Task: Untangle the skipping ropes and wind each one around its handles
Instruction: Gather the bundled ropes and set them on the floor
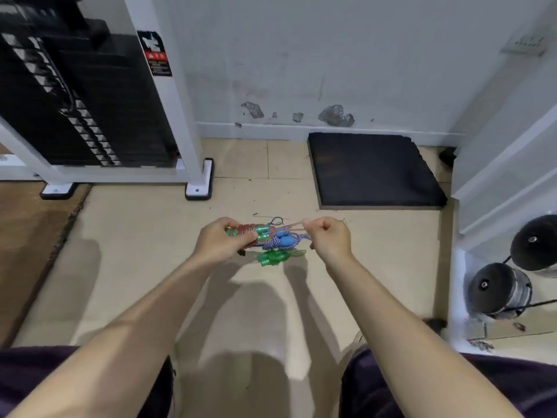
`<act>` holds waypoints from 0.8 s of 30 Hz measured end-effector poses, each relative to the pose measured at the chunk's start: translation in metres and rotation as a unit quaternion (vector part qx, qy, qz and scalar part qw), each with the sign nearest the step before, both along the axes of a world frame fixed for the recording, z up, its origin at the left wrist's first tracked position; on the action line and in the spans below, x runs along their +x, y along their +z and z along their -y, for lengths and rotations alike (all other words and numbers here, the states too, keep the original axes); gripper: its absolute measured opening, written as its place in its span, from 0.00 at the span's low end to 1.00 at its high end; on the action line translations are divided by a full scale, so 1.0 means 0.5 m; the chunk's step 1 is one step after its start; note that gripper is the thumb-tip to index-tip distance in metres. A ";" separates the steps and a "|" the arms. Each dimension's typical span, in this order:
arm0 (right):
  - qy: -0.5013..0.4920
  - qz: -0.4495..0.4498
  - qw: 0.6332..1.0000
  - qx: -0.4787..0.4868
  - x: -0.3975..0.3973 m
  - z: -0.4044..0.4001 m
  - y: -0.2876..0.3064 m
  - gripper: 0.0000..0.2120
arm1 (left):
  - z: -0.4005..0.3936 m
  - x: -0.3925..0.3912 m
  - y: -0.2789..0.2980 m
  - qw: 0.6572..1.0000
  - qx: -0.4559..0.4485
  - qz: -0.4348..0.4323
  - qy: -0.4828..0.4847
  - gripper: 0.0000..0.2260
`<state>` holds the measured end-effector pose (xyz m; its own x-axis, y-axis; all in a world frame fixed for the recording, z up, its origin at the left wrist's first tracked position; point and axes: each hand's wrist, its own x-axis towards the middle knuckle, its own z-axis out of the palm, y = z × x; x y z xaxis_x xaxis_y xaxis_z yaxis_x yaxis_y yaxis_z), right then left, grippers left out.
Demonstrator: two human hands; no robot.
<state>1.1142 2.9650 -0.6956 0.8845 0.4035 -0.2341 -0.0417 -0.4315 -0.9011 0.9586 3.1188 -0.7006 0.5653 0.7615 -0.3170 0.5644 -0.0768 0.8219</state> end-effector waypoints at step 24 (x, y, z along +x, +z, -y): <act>-0.001 -0.287 0.949 -0.133 0.118 -0.116 -0.500 0.27 | -0.116 0.206 -0.464 0.981 0.138 -0.125 -0.059 0.35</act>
